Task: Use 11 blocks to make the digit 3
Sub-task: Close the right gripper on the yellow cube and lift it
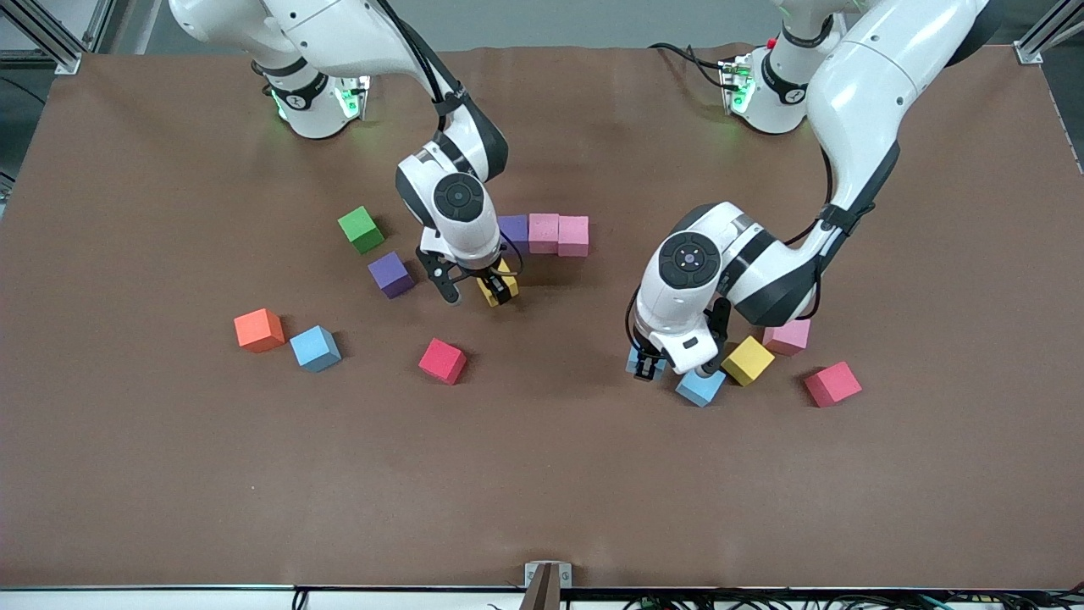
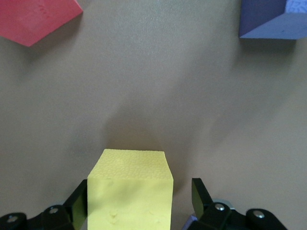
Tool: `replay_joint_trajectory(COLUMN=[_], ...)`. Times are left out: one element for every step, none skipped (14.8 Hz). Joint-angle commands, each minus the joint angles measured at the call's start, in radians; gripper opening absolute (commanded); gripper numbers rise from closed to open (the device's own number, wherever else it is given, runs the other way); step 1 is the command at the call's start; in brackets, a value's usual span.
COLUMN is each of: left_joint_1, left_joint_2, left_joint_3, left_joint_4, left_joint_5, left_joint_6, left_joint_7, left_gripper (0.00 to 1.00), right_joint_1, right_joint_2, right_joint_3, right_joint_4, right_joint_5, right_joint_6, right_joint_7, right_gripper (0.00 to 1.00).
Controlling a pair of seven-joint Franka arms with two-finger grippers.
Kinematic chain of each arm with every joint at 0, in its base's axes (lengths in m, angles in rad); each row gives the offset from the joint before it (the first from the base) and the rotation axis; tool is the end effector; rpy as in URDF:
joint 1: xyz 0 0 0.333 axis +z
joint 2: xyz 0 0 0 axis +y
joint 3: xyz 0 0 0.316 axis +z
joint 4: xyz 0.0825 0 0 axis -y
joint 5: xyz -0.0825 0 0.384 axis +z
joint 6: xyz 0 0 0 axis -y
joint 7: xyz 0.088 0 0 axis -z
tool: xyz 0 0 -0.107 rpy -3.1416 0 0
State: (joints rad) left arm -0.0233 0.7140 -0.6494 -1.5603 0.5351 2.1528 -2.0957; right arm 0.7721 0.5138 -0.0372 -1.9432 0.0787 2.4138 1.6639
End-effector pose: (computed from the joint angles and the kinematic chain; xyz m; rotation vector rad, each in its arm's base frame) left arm 0.6029 -0.3593 0.2913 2.5072 1.8298 0.0802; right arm 0.4571 0.4147 0.2119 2.7435 -1.4713 -0.0714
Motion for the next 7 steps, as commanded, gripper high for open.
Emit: replay_joint_trajectory(left_joint_1=[-0.004, -0.004, -0.004, -0.004, -0.004, -0.004, -0.004], left_joint_2=[0.001, 0.005, 0.005, 0.005, 0.007, 0.007, 0.007], left_joint_3=[0.001, 0.001, 0.001, 0.001, 0.001, 0.001, 0.001], left_joint_4=[0.011, 0.014, 0.014, 0.014, 0.014, 0.014, 0.014], left_joint_5=[-0.009, -0.009, -0.009, -0.009, -0.009, -0.007, -0.007], left_joint_6=[-0.005, -0.005, -0.004, -0.004, -0.004, -0.005, -0.004], left_joint_7=[-0.006, -0.006, -0.006, -0.006, -0.006, -0.006, -0.006], left_gripper=[0.55, 0.55, 0.55, 0.55, 0.55, 0.55, 0.55], right_joint_1=[0.016, 0.016, 0.018, 0.018, 0.019, 0.019, 0.021], right_joint_2=[0.008, 0.008, 0.008, 0.008, 0.008, 0.008, 0.008], right_joint_3=[-0.003, -0.003, -0.003, -0.003, -0.003, -0.003, -0.003], right_joint_4=[0.016, 0.016, 0.016, 0.016, 0.016, 0.016, 0.016], right_joint_5=[0.004, 0.004, 0.004, 0.004, 0.004, 0.004, 0.004], right_joint_6=[-0.005, -0.005, -0.005, -0.004, -0.004, -0.004, -0.004], right_joint_7=[0.016, 0.016, 0.016, 0.016, 0.016, 0.016, 0.016], right_gripper=[0.86, 0.85, 0.83, 0.82, 0.80, 0.78, 0.74])
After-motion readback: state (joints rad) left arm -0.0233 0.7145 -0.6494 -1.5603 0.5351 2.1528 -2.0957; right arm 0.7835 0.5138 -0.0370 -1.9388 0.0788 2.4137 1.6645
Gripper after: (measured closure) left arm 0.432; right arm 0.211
